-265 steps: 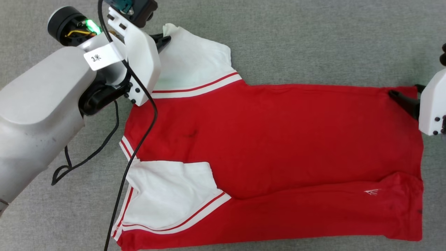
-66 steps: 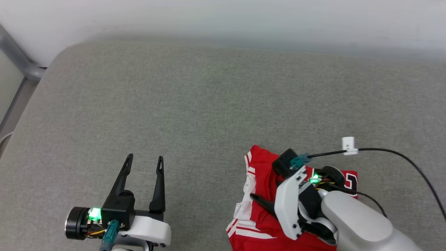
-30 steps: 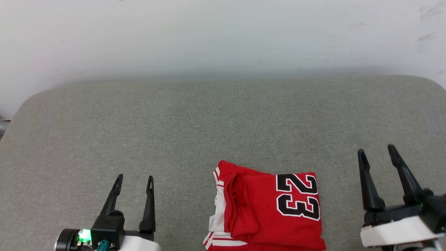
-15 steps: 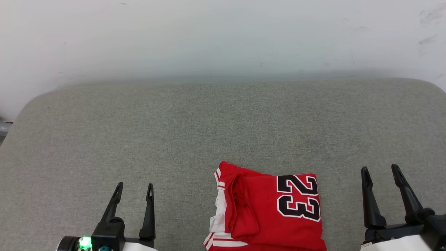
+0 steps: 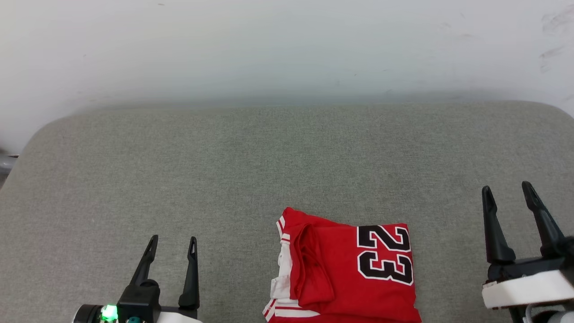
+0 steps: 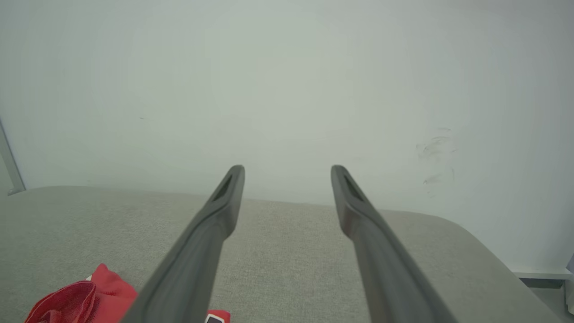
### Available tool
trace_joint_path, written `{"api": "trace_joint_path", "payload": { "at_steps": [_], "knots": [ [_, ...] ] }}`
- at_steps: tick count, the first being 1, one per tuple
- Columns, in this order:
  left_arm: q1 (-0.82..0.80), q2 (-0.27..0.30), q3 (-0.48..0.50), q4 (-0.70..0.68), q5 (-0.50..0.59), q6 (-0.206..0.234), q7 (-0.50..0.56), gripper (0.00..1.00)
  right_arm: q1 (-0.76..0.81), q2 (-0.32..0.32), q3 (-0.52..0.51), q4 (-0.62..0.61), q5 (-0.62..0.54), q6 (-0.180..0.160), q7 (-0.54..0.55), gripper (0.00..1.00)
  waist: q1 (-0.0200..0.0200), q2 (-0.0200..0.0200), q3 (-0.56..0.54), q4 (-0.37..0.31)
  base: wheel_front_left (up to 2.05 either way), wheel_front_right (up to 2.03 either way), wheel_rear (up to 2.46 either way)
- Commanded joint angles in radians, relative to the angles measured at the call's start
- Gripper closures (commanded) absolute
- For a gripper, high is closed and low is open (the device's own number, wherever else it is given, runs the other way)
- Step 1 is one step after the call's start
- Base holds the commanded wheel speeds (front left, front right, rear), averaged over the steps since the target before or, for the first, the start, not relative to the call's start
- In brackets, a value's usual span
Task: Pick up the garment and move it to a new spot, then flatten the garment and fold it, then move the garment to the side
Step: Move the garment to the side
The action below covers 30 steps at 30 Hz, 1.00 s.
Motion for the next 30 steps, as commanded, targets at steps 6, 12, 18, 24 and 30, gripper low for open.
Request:
{"api": "trace_joint_path", "payload": {
  "at_steps": [6, 12, 18, 24, 30],
  "knots": [
    [-0.018, 0.0, 0.003, 0.003, 0.001, -0.01, -0.005, 0.0, -0.129, -0.18, 0.107, 0.058, 0.178, -0.001, 0.224, 0.0, 0.0001, 0.0, 0.015, 0.007, 0.0, 0.0, 0.0],
    [-0.034, -0.003, 0.002, 0.004, 0.001, -0.015, -0.005, 0.0, -0.188, -0.341, 0.252, 0.071, 0.443, -0.001, 0.576, 0.0, 0.0001, 0.0, 0.031, 0.027, 0.0, 0.0, 0.0],
    [-0.051, -0.009, -0.01, 0.004, 0.003, -0.017, -0.005, 0.0, -0.187, -0.405, 0.347, 0.088, 0.593, -0.001, 0.824, 0.0, 0.0001, 0.0, 0.059, 0.054, 0.0, 0.0, 0.0],
    [-0.07, -0.016, -0.018, 0.003, 0.003, -0.018, -0.005, 0.0, -0.213, -0.367, 0.363, 0.159, 0.628, -0.001, 0.879, 0.0, 0.0001, 0.0, 0.098, 0.084, 0.0, 0.0, 0.0],
    [-0.096, -0.019, -0.022, 0.004, 0.007, -0.024, -0.005, 0.0, -0.259, -0.337, 0.407, 0.266, 0.606, -0.001, 0.864, 0.0, 0.0001, 0.0, 0.142, 0.109, 0.0, 0.0, 0.0]
  ]
}}
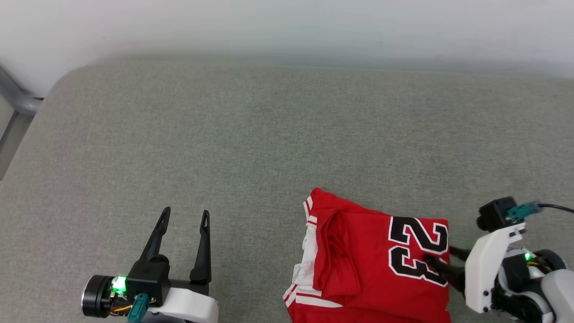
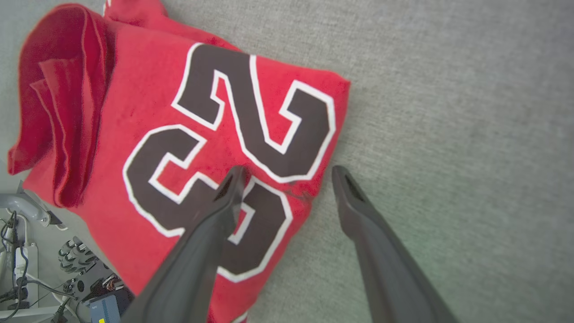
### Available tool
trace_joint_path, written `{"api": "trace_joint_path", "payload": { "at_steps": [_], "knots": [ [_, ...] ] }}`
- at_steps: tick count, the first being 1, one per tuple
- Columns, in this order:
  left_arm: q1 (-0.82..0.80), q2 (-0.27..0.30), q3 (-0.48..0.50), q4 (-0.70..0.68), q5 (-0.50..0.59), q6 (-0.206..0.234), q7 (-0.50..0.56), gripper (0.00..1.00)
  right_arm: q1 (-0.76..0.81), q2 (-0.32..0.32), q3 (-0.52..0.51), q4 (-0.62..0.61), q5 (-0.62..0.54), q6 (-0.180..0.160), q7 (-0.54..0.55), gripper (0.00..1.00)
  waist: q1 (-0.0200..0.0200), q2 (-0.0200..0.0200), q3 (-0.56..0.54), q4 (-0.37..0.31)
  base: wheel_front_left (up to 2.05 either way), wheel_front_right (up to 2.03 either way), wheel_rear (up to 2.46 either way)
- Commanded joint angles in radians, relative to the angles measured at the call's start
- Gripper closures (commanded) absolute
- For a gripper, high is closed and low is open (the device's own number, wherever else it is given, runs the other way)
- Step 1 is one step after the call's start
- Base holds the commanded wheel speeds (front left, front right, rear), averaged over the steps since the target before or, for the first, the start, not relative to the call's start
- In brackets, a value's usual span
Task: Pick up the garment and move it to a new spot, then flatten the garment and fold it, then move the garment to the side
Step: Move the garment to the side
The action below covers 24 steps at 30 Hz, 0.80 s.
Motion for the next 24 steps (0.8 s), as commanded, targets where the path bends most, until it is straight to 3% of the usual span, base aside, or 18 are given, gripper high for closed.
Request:
{"api": "trace_joint_path", "payload": {
  "at_steps": [1, 8, 12, 13, 14, 15, 24],
  "knots": [
    [-0.014, -0.001, -0.001, 0.001, 0.007, -0.004, -0.005, 0.0, -0.02, 0.01, 0.023, 0.032, -0.012, -0.001, -0.005, 0.0, -0.0001, 0.0, 0.021, 0.014, 0.0, 0.0, 0.0],
    [-0.037, -0.003, -0.005, 0.01, 0.01, -0.011, -0.005, 0.0, 0.013, 0.056, 0.158, 0.187, 0.006, 0.0, 0.026, 0.0, -0.0001, 0.0, 0.043, 0.03, 0.0, 0.0, 0.0],
    [-0.041, -0.003, -0.001, 0.012, 0.006, -0.01, -0.005, 0.0, 0.029, 0.074, 0.219, 0.206, 0.041, 0.002, 0.005, 0.0, -0.0001, 0.0, 0.042, 0.029, 0.0, 0.0, 0.0],
    [-0.04, -0.003, 0.001, 0.012, 0.006, -0.009, -0.005, 0.0, 0.025, 0.074, 0.229, 0.206, 0.047, 0.004, -0.004, 0.11, -0.0001, 0.0, 0.041, 0.027, 0.0, 0.0, 0.0],
    [-0.038, -0.003, 0.003, 0.013, 0.005, -0.008, -0.005, 0.0, 0.019, 0.07, 0.237, 0.203, 0.051, 0.005, -0.016, 0.76, -0.0001, 0.0, 0.04, 0.025, 0.0, 0.0, 0.0],
    [-0.036, -0.003, 0.004, 0.013, 0.004, -0.008, -0.005, 0.0, 0.009, 0.067, 0.239, 0.201, 0.056, 0.005, -0.03, 1.0, -0.0001, 0.0, 0.039, 0.023, 0.0, 0.0, 0.0],
    [-0.023, -0.005, 0.009, 0.016, 0.002, -0.009, -0.005, 0.0, -0.091, 0.022, 0.221, 0.14, 0.073, -0.001, -0.158, 1.0, -0.0001, 0.0, 0.012, -0.007, 0.0, 0.0, 0.0]
  ]
}}
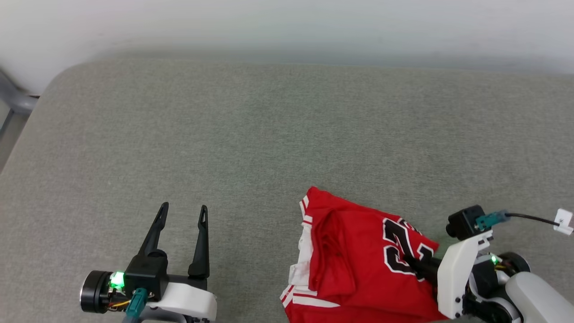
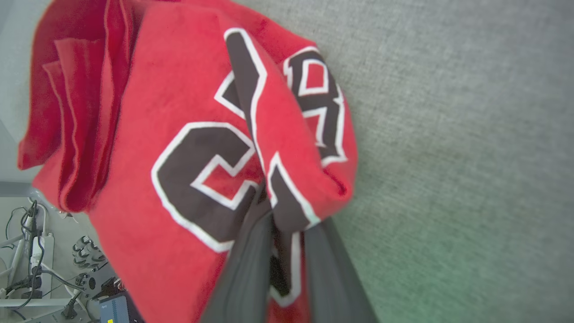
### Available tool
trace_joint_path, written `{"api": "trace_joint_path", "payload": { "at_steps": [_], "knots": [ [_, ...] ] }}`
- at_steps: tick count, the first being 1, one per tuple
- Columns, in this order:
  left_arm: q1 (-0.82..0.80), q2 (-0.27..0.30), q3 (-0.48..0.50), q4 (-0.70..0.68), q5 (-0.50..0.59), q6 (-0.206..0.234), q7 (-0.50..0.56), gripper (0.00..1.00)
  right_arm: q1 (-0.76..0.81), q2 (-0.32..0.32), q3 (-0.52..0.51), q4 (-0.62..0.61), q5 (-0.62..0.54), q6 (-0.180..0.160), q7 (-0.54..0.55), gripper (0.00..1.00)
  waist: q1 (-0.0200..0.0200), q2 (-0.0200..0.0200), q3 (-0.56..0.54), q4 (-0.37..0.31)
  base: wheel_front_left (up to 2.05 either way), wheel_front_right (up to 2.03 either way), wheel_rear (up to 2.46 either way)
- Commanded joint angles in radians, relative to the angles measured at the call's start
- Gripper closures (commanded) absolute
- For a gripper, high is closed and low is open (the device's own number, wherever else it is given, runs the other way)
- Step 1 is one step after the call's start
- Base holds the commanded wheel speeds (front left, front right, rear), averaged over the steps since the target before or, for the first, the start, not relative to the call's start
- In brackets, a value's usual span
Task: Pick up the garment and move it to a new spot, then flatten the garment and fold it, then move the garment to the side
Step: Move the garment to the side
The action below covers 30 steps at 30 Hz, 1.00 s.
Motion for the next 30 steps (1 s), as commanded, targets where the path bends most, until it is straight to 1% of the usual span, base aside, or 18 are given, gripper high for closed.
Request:
{"api": "trace_joint_path", "payload": {
  "at_steps": [1, 5, 8, 12, 18, 21, 24, 30],
  "knots": [
    [0.009, -0.003, 0.002, 0.0, -0.004, -0.001, -0.005, 0.0, -0.023, -0.001, 0.004, -0.008, 0.001, -0.001, -0.016, 1.0, 0.0, 0.0, -0.01, -0.012, 0.0, 0.0, 0.0],
    [0.018, -0.003, 0.007, -0.003, -0.002, 0.001, -0.005, 0.0, -0.045, -0.034, 0.007, -0.044, -0.006, -0.001, -0.057, 1.0, 0.0, 0.0, -0.025, -0.047, 0.0, 0.0, 0.0],
    [0.026, -0.003, 0.011, -0.01, 0.001, 0.005, -0.005, 0.0, -0.063, -0.074, 0.006, -0.074, -0.016, -0.001, -0.072, 1.0, 0.0, 0.0, -0.03, -0.081, 0.0, 0.0, 0.0],
    [0.034, 0.003, 0.018, -0.02, 0.004, 0.008, -0.005, 0.0, -0.086, -0.134, 0.001, -0.116, -0.035, -0.001, -0.071, 1.0, 0.0, 0.0, -0.028, -0.135, 0.0, 0.0, 0.0],
    [0.02, 0.01, 0.025, -0.035, 0.008, 0.01, -0.005, 0.0, -0.124, -0.223, -0.042, -0.153, -0.059, -0.001, -0.038, 1.0, 0.0, 0.0, -0.001, -0.216, 0.0, 0.0, 0.0],
    [0.007, 0.02, 0.026, -0.048, 0.021, 0.014, -0.005, 0.0, -0.157, -0.26, -0.054, -0.147, -0.066, -0.001, -0.019, 1.0, 0.0, 0.0, 0.025, -0.251, 0.0, 0.0, 0.0],
    [-0.013, 0.029, 0.027, -0.056, 0.024, 0.015, -0.004, 0.0, -0.19, -0.292, -0.076, -0.117, -0.07, -0.001, -0.009, 1.0, 0.0, 0.0, 0.058, -0.269, 0.0, 0.0, 0.0],
    [-0.063, 0.046, 0.018, -0.08, 0.032, 0.005, -0.004, 0.0, -0.258, -0.354, -0.126, -0.029, -0.097, -0.001, -0.006, 1.0, 0.0, 0.0, 0.139, -0.257, 0.0, 0.0, 0.0]
  ]
}}
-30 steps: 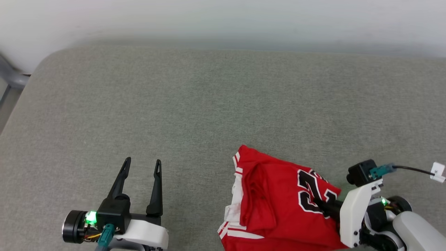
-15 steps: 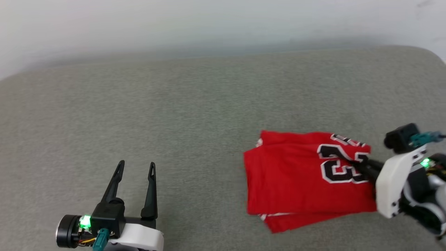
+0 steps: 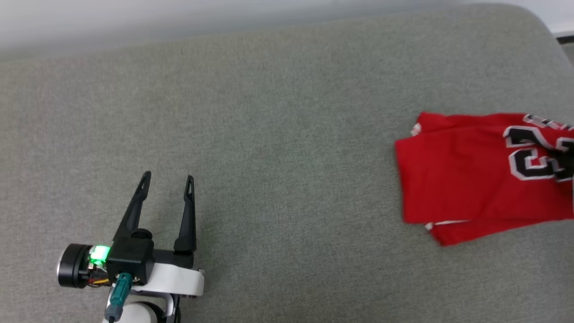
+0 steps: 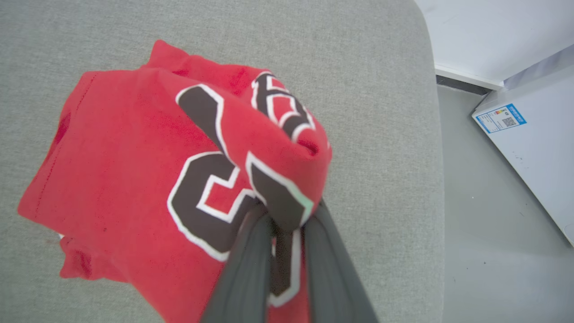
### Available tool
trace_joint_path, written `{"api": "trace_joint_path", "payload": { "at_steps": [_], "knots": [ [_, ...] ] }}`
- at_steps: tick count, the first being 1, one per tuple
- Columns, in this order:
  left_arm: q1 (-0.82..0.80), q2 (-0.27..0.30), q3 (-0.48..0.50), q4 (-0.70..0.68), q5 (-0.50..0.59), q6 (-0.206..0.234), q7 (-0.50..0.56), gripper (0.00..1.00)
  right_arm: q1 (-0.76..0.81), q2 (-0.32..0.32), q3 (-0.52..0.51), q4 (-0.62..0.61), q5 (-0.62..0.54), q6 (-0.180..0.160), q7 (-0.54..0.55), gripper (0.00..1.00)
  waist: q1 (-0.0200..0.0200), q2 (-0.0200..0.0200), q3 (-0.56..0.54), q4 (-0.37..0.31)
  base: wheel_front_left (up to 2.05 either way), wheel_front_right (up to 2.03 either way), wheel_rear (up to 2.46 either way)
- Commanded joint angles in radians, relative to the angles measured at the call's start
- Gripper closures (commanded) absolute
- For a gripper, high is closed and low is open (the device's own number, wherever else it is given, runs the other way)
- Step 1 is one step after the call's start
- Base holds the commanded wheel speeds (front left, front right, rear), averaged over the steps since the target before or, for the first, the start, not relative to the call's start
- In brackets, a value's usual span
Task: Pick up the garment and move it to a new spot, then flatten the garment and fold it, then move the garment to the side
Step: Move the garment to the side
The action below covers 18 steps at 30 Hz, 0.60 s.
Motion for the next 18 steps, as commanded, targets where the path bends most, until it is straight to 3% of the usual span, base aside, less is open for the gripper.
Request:
{"api": "trace_joint_path", "payload": {
  "at_steps": [1, 18],
  "knots": [
    [-0.018, 0.011, 0.002, -0.006, 0.004, -0.003, -0.002, 0.0, -0.03, -0.012, -0.015, 0.023, -0.01, -0.001, -0.006, 1.0, -0.0001, 0.0, 0.043, 0.009, 0.0, 0.0, 0.0],
    [-0.121, 0.019, -0.033, -0.084, 0.008, 0.005, -0.002, 0.0, -0.197, -0.08, -0.318, 0.415, -0.157, -0.001, -0.111, 1.0, -0.0001, 0.0, 0.238, 0.088, 0.0, 0.0, 0.0]
  ]
}}
